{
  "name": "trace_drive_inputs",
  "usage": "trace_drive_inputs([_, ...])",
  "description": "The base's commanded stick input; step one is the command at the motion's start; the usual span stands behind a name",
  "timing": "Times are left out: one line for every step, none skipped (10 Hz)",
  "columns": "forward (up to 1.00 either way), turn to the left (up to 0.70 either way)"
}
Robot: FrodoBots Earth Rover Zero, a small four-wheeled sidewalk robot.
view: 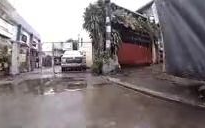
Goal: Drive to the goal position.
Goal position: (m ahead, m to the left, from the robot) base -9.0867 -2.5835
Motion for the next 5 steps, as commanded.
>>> trace_drive_inputs([1.0,0.27])
trace_drive_inputs([1.0,0.27])
trace_drive_inputs([1.0,0.27])
trace_drive_inputs([1.0,0.27])
trace_drive_inputs([1.0,0.27])
